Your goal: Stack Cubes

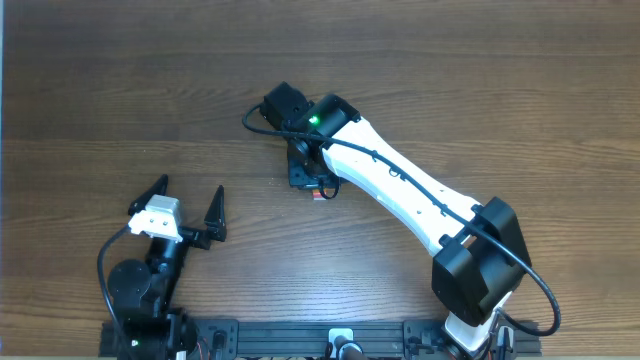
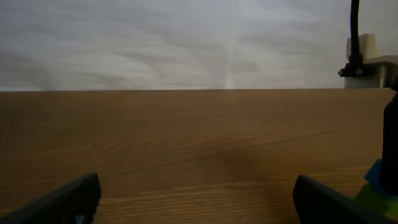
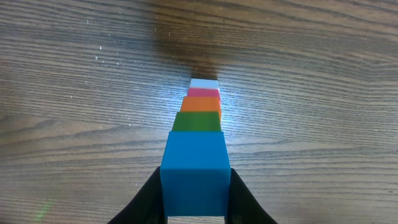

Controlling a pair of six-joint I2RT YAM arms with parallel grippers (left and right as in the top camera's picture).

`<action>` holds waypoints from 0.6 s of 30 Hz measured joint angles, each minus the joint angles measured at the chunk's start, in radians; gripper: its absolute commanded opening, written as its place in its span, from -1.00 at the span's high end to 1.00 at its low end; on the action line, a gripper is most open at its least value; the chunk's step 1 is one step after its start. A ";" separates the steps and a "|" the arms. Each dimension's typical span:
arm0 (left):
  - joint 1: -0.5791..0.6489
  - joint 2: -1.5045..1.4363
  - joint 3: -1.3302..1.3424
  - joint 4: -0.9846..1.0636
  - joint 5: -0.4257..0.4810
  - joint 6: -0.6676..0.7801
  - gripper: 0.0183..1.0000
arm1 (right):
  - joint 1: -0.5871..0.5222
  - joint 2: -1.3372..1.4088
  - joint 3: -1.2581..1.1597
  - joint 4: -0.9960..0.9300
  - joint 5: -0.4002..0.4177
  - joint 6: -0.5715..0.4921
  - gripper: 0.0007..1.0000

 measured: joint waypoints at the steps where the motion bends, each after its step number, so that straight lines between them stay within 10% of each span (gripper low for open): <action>1: 0.000 0.000 0.000 0.000 0.000 0.000 -1.00 | 0.000 0.000 0.000 0.000 0.000 0.000 0.64; 18: 0.000 0.000 0.000 0.000 0.000 0.000 -1.00 | 0.000 0.011 -0.002 0.006 0.000 0.002 0.60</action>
